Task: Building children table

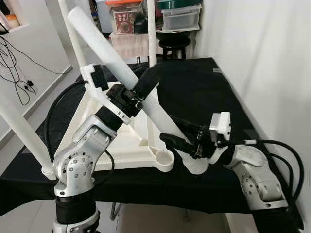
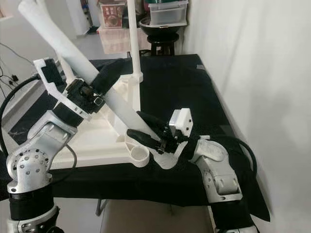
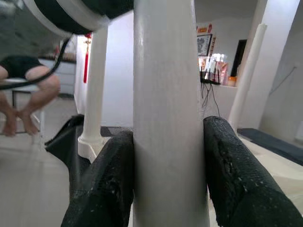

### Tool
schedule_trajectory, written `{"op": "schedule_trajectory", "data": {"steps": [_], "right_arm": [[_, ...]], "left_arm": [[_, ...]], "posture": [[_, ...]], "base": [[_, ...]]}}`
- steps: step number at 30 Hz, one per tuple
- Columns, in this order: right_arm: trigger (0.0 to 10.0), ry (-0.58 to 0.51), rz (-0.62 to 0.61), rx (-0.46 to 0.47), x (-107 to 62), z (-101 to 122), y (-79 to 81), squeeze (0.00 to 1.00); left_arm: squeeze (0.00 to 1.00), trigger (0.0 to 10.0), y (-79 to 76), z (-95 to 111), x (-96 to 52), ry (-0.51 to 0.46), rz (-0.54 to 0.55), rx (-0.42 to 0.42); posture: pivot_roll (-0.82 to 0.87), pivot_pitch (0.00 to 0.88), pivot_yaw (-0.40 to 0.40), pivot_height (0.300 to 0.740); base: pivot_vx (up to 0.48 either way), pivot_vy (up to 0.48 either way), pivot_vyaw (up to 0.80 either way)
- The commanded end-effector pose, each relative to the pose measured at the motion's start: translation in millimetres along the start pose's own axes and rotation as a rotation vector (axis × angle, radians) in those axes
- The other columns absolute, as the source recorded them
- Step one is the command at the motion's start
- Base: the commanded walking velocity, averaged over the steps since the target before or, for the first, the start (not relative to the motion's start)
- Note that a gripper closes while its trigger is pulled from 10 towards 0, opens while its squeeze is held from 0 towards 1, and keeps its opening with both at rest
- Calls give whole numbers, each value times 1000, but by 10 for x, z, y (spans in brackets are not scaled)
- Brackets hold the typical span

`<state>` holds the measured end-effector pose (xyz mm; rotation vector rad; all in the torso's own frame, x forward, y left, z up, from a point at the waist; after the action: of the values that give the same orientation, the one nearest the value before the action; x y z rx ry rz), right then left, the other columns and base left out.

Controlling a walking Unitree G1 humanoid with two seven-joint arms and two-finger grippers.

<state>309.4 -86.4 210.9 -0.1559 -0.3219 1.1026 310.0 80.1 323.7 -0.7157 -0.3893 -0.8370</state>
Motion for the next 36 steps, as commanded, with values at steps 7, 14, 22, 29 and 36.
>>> {"op": "schedule_trajectory", "data": {"steps": [7, 14, 22, 29, 36], "right_arm": [[10000, 12, -33, -62, 106, 30, -57, 0], [10000, 195, -15, -105, 272, -181, -9, 1000], [10000, 341, 4, -141, 520, -339, 50, 1000], [10000, 450, -10, -112, 601, -513, 105, 0], [8078, 522, -67, -71, 605, -634, 67, 0]], "left_arm": [[0, 0, -116, -44, -21, 43, -61, -10], [0, 0, -202, -28, 5, 77, -118, 19], [0, 0, -291, -47, 74, 108, -177, 74], [0, 0, -374, -69, 142, 110, -214, 85], [0, 0, -430, -81, 171, 105, -235, 85]], "posture": [[-104, 0, 56, 740], [-104, 0, 58, 740], [-105, 0, 59, 740], [-101, 0, 55, 740], [-100, 0, 53, 740]], "base": [[0, 0, 0], [0, 0, 0], [0, 0, 0], [0, 0, 0], [0, 0, 0]]}}
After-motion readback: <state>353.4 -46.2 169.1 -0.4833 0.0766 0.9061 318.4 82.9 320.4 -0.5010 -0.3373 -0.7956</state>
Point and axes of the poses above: a point about 5 cm out from each wrist's last joint towards the gripper, its own x axis pointing out of the wrist towards the gripper, its own z axis along the axis of the wrist's last joint, y = z × x, the point moved 5 cm from there along x, pointing out of the wrist towards the gripper, and after that the axes turned 1 degree about -x, right-handed, at the moved point
